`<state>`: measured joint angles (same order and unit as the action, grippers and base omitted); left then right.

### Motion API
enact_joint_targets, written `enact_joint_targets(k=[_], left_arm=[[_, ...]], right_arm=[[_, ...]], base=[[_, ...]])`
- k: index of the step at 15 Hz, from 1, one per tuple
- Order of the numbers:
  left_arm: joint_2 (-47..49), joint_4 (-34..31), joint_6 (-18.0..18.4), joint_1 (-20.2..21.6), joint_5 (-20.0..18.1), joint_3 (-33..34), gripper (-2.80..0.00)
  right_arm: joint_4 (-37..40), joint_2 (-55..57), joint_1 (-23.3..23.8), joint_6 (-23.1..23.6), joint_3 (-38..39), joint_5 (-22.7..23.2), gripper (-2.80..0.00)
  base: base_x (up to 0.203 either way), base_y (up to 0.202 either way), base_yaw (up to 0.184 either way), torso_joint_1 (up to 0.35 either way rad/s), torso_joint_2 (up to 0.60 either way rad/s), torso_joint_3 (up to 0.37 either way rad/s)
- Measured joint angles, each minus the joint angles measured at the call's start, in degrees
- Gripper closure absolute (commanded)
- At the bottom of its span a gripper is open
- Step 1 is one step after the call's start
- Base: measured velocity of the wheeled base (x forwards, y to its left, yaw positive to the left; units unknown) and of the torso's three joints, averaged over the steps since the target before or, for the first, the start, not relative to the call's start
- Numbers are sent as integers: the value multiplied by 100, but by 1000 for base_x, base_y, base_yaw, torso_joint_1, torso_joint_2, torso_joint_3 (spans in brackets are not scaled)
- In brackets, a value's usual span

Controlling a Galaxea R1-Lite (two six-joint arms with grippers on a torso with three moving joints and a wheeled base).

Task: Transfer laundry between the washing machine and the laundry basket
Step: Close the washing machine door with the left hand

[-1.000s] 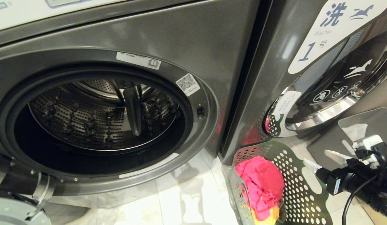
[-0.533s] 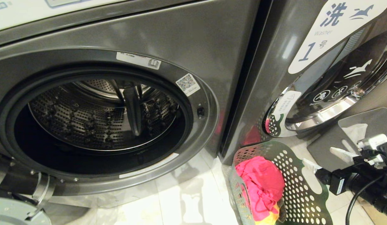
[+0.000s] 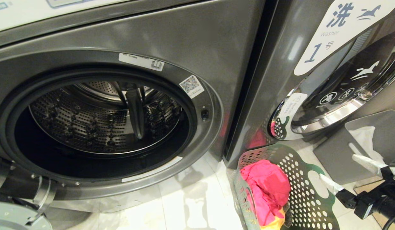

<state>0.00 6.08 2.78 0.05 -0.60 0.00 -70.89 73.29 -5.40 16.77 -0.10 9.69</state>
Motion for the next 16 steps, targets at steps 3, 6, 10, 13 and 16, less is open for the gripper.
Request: enact_joint_targets(k=[3, 6, 10, 13, 16], left_arm=[[0, 2, 0, 5, 0, 0, 0], [0, 2, 0, 0, -4, 0, 0], [0, 0, 0, 5, 0, 0, 0], [0, 0, 0, -5, -1, 0, 0], [0, 2, 1, 6, -2, 0, 0]], right_arm=[[-19, -119, -24, 194, 10, 15, -280], [-30, -192, -41, 196, 10, 15, -280], [-47, -238, -40, 196, 10, 12, -280], [-119, -251, -33, 185, 10, 8, -280], [-260, -264, -39, 183, 10, 23, -280]], base=[[0, 0, 0, 0, 0, 0], [0, -1, 29, 1, -1, -1], [3, -8, 165, 0, 3, 2], [4, -3, 69, 0, 3, 2], [0, 0, 0, 0, 0, 0]])
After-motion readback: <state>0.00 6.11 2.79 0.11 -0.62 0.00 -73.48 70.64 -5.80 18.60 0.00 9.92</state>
